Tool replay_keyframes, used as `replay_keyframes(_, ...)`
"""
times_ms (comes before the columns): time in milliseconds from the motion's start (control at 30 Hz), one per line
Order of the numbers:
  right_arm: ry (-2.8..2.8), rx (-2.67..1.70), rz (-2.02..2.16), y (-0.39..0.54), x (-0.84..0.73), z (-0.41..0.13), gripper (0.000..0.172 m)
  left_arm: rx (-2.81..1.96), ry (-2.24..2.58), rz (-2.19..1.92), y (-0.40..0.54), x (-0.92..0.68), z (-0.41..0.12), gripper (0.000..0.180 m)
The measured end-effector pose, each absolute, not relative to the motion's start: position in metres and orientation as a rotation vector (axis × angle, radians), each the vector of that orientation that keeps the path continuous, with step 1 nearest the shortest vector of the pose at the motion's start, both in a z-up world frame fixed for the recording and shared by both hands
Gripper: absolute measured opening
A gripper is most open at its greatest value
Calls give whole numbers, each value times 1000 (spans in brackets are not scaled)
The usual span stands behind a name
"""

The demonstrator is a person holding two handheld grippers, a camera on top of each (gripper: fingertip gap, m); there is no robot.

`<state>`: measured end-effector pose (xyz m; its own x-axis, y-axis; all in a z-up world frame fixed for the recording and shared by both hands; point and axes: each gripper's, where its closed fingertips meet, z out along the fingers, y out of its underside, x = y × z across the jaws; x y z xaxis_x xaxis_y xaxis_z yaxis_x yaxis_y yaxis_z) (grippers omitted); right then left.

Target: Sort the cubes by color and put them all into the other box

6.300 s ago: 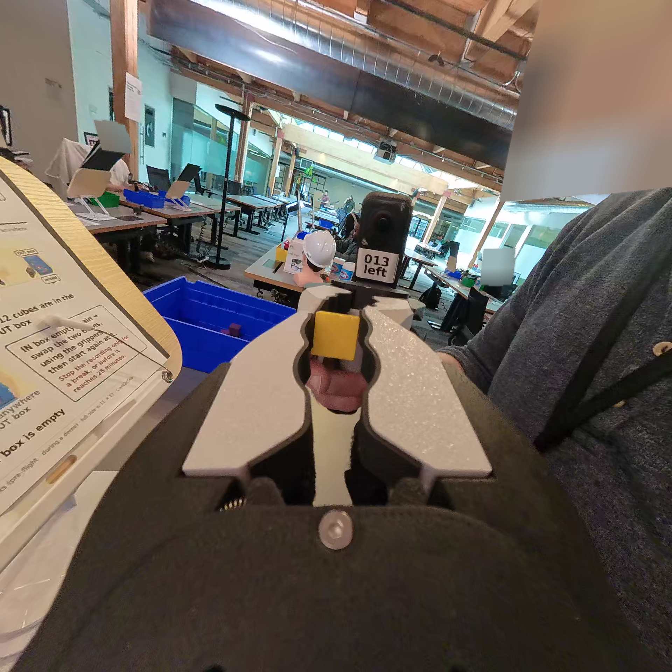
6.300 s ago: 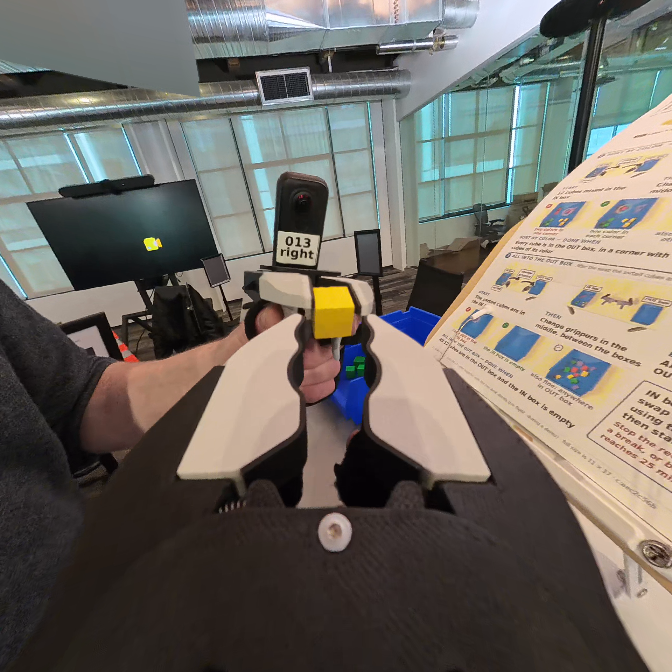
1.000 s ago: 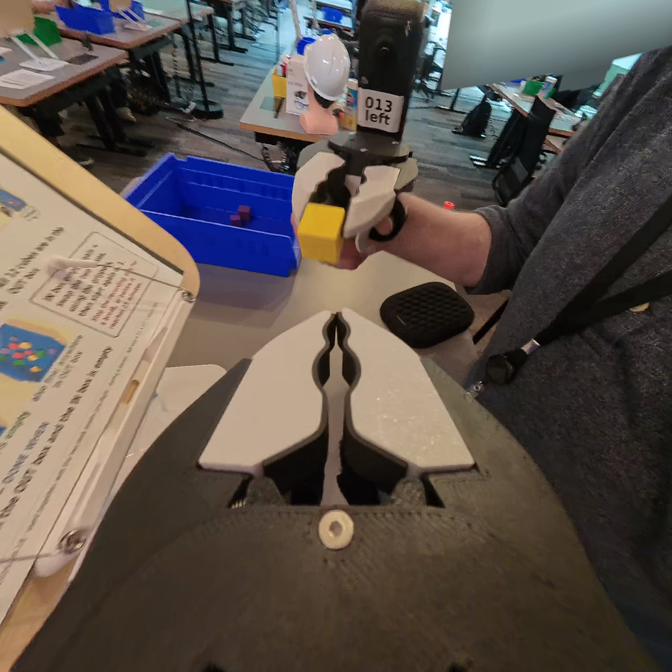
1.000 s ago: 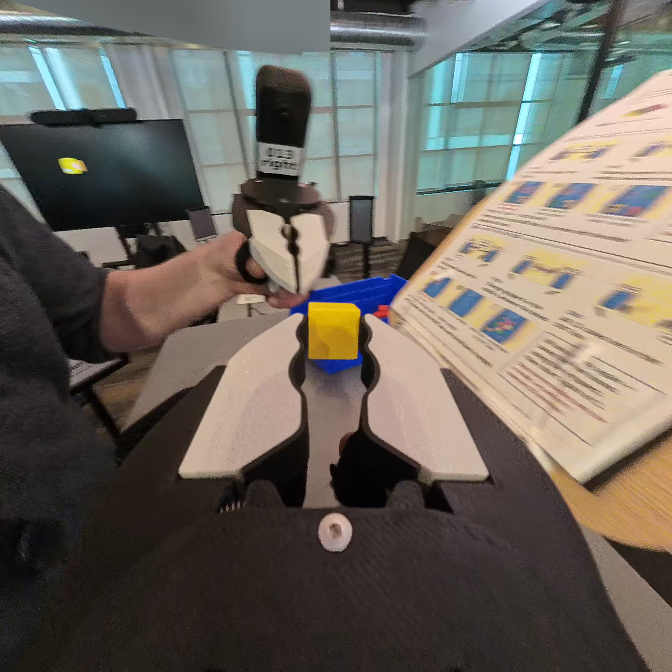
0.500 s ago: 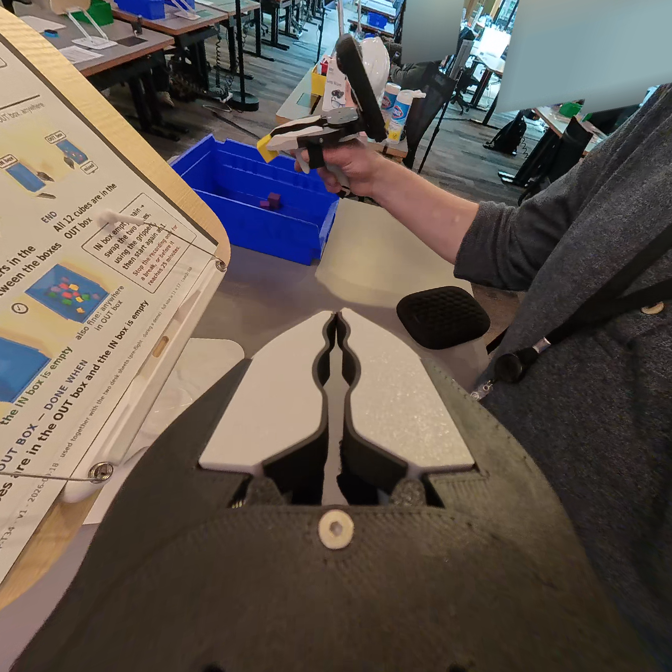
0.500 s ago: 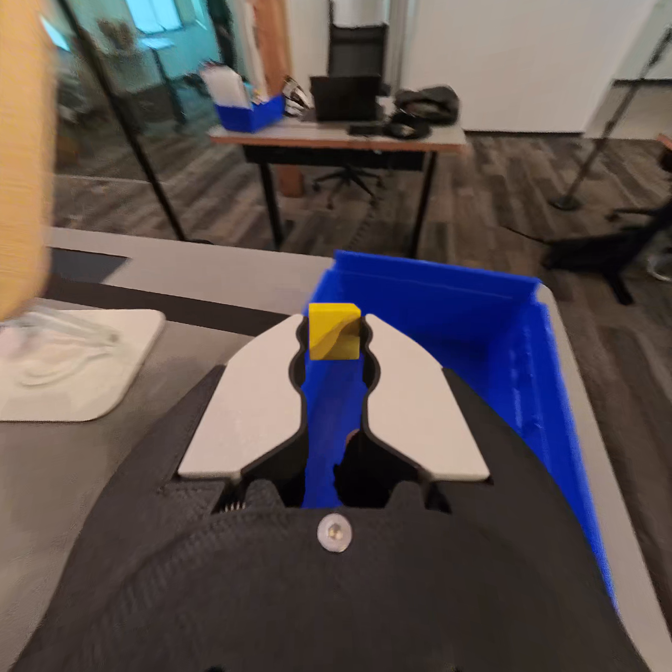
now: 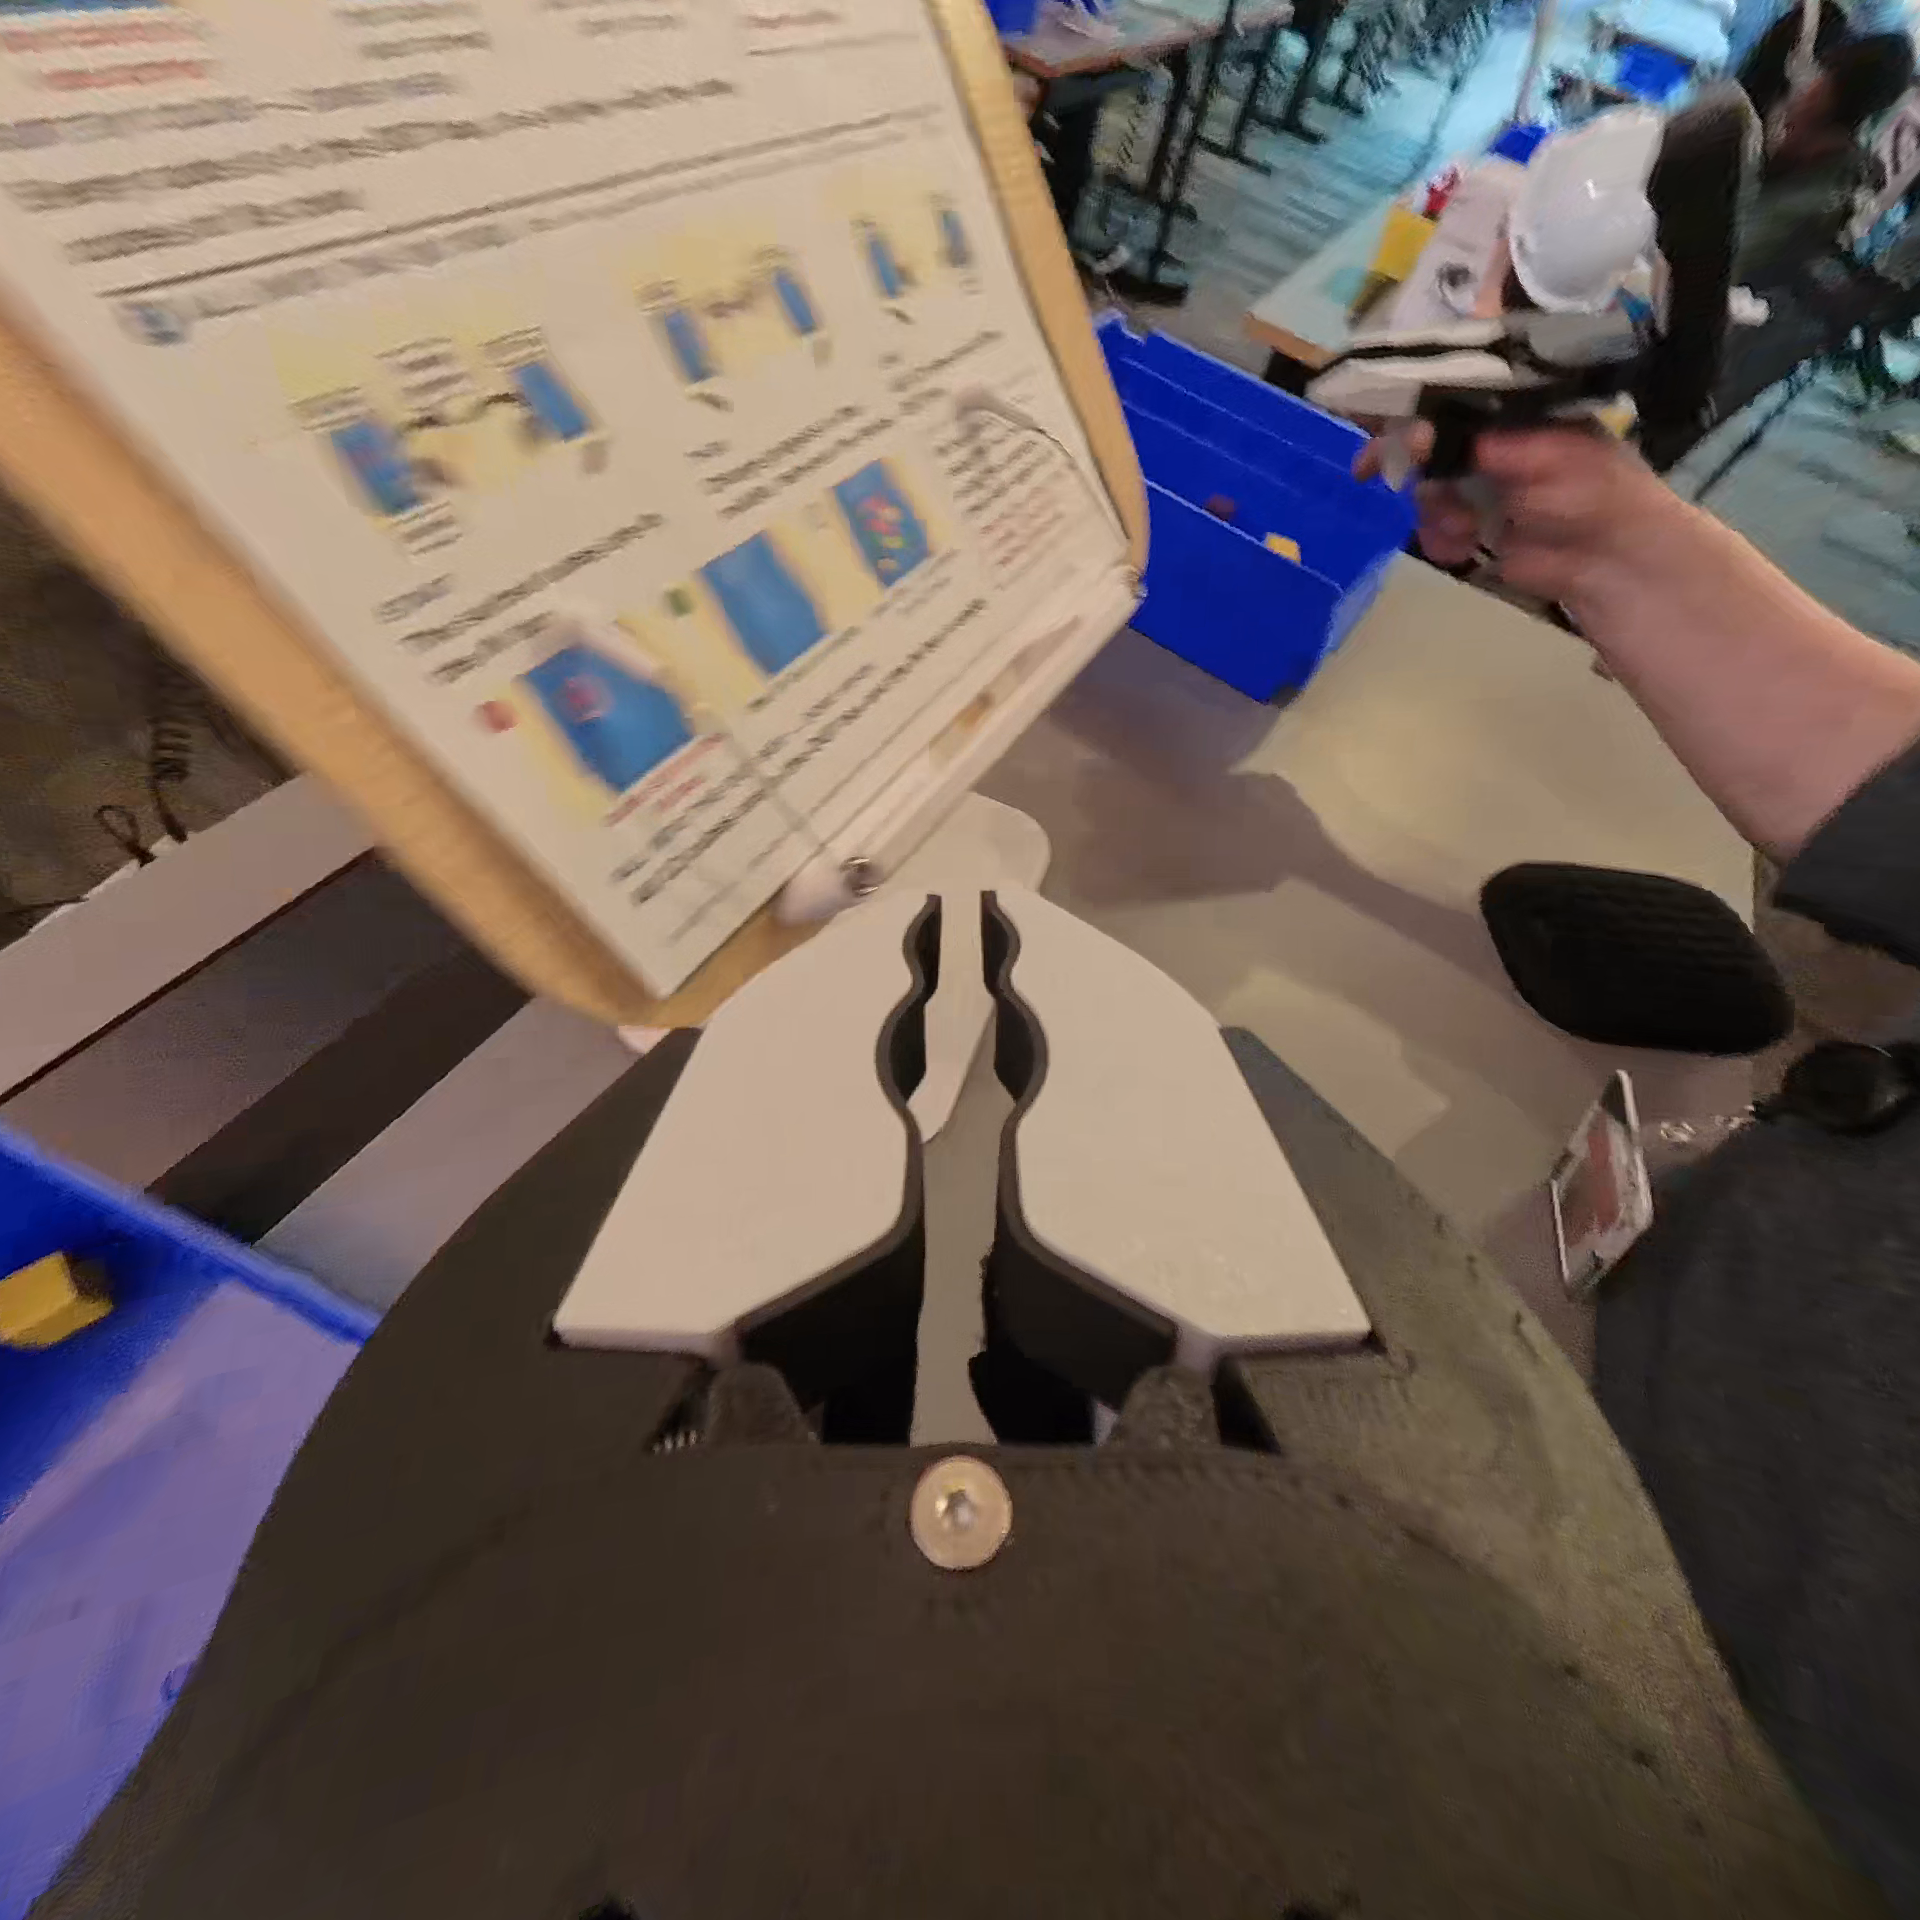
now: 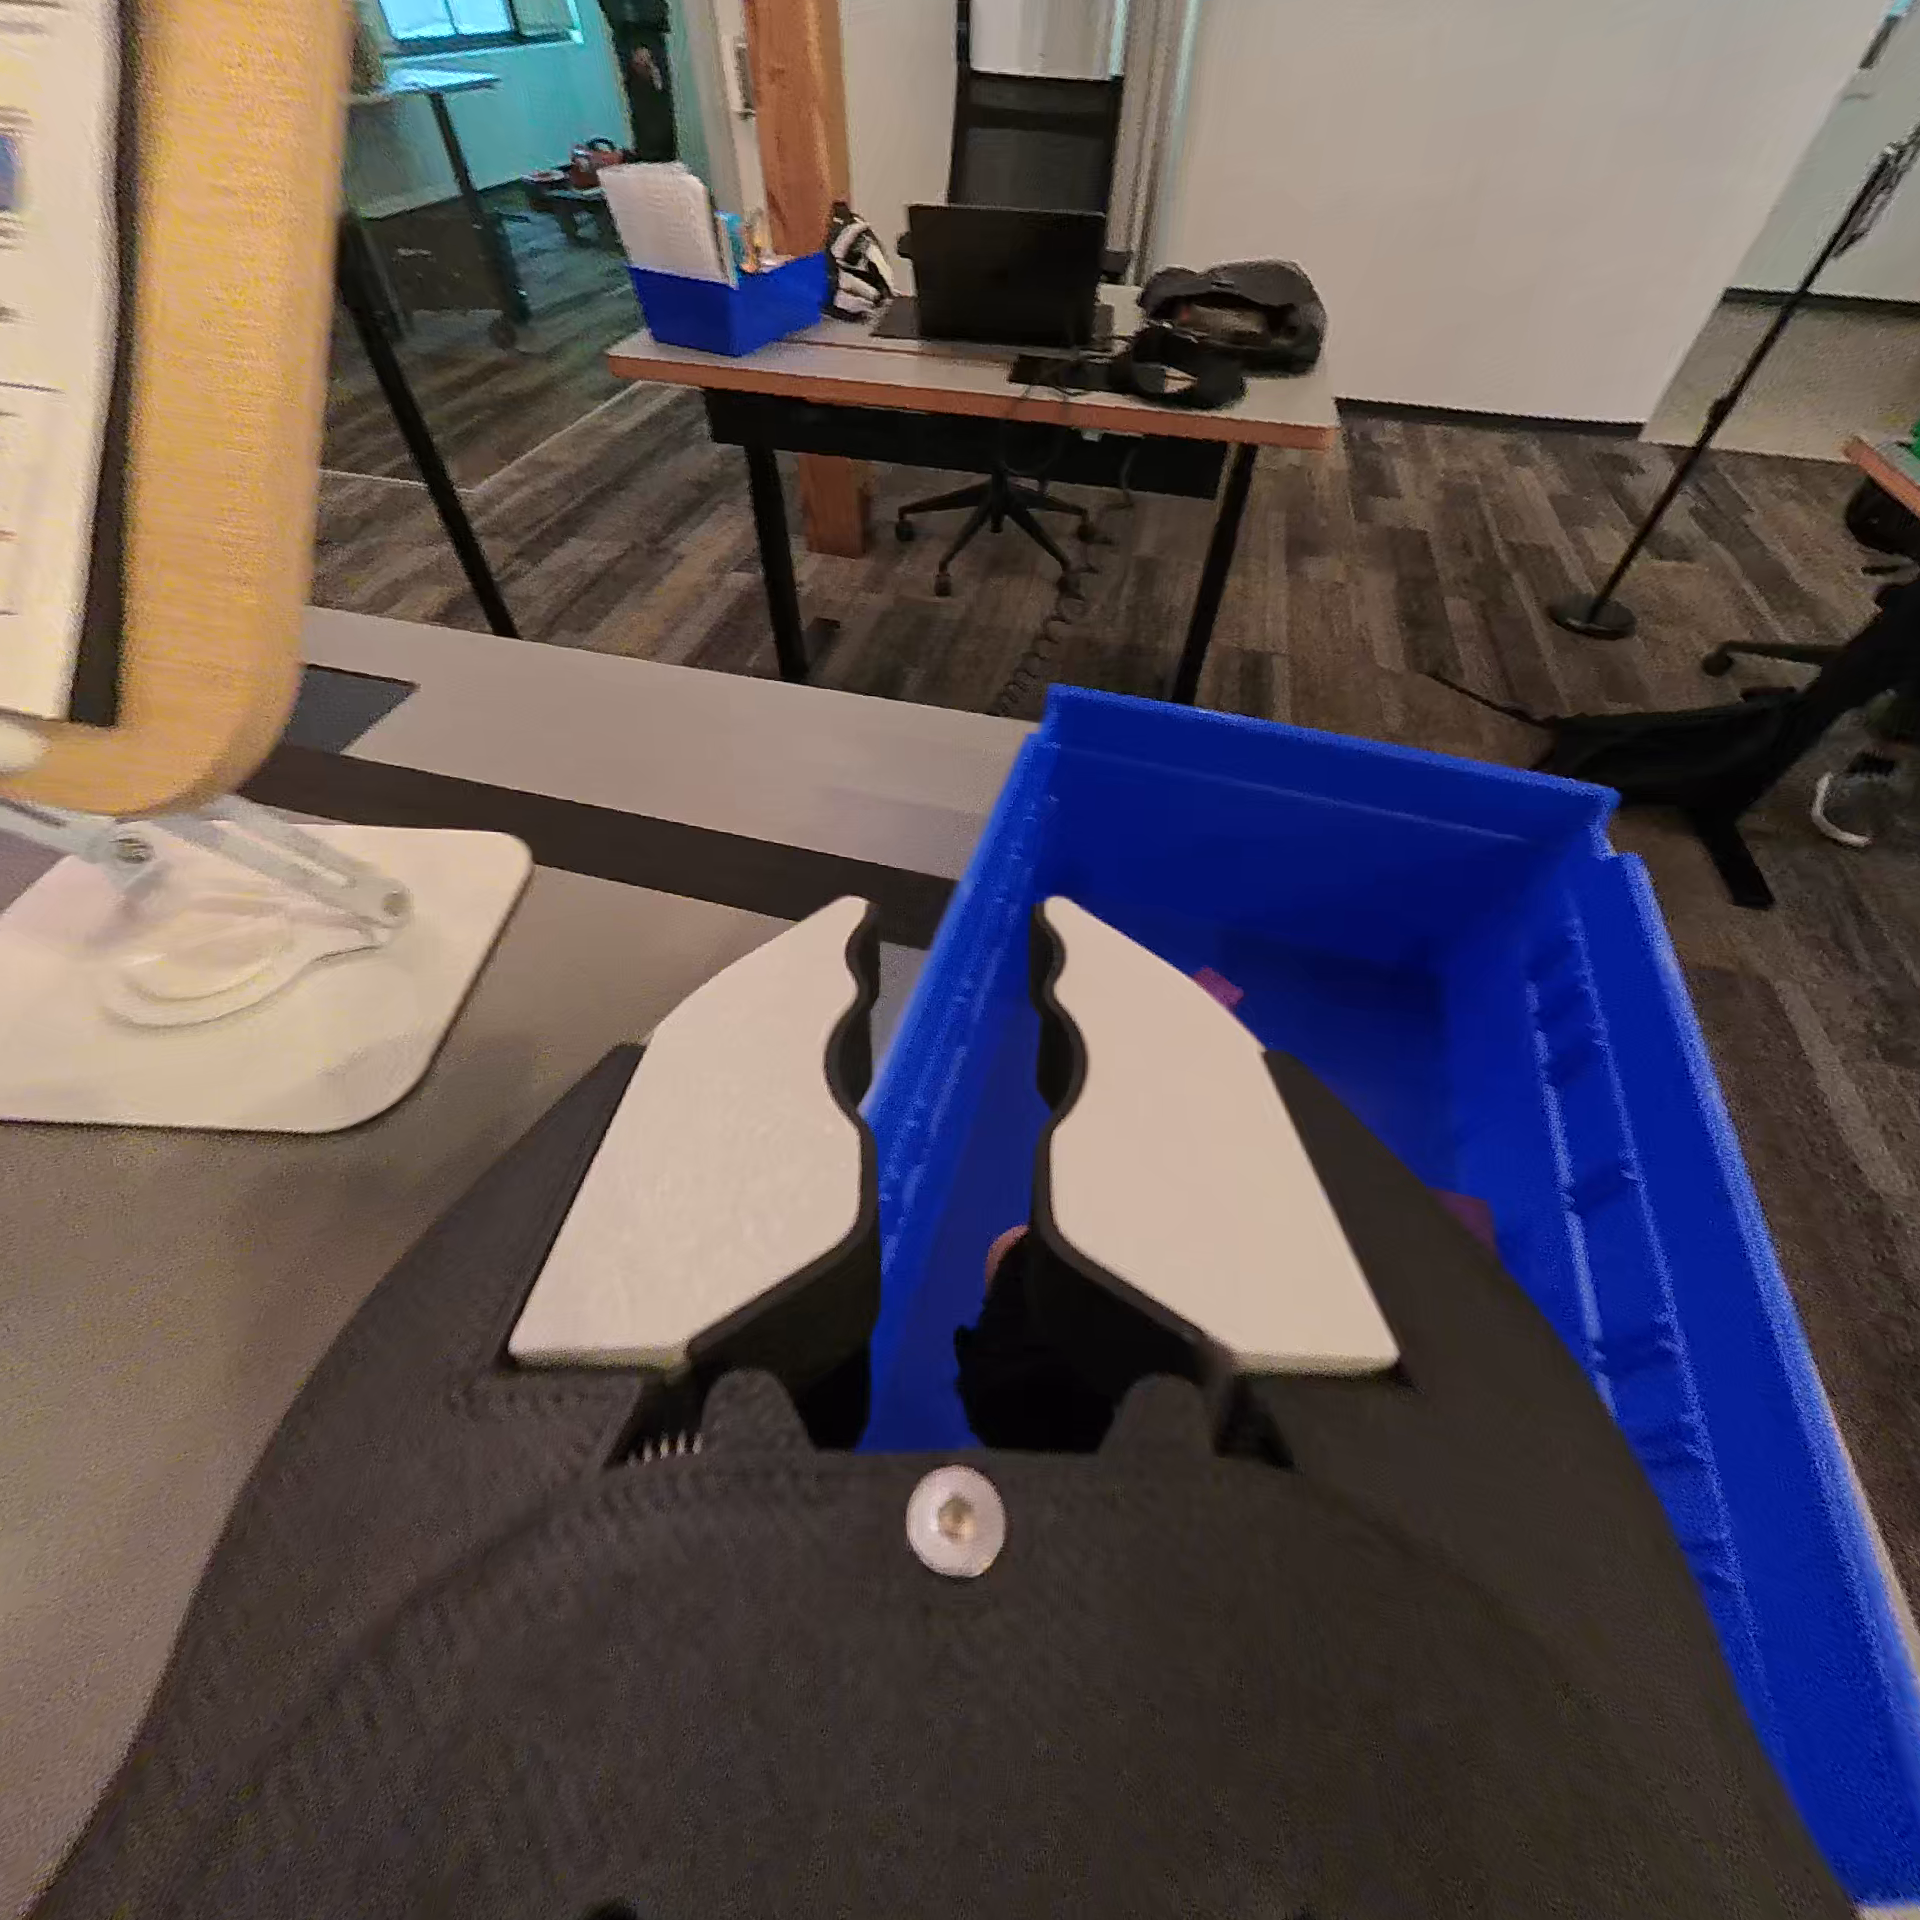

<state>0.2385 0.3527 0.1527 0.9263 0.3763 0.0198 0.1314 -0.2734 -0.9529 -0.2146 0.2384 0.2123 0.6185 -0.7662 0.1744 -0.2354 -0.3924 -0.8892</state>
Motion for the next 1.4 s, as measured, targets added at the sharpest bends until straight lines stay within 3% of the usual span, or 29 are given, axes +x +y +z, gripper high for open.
replay_keyframes(333,-503,-1785,392,327,173,174,24,-2147,595,-415,284,-364,139,32)
replay_keyframes(1200,-612,-1782,486,327,97,183,23,-2410,123,-351,413,-426,-7,46)
replay_keyframes(1400,-615,-1783,477,323,100,181,23,-2460,114,-327,426,-424,-25,31)
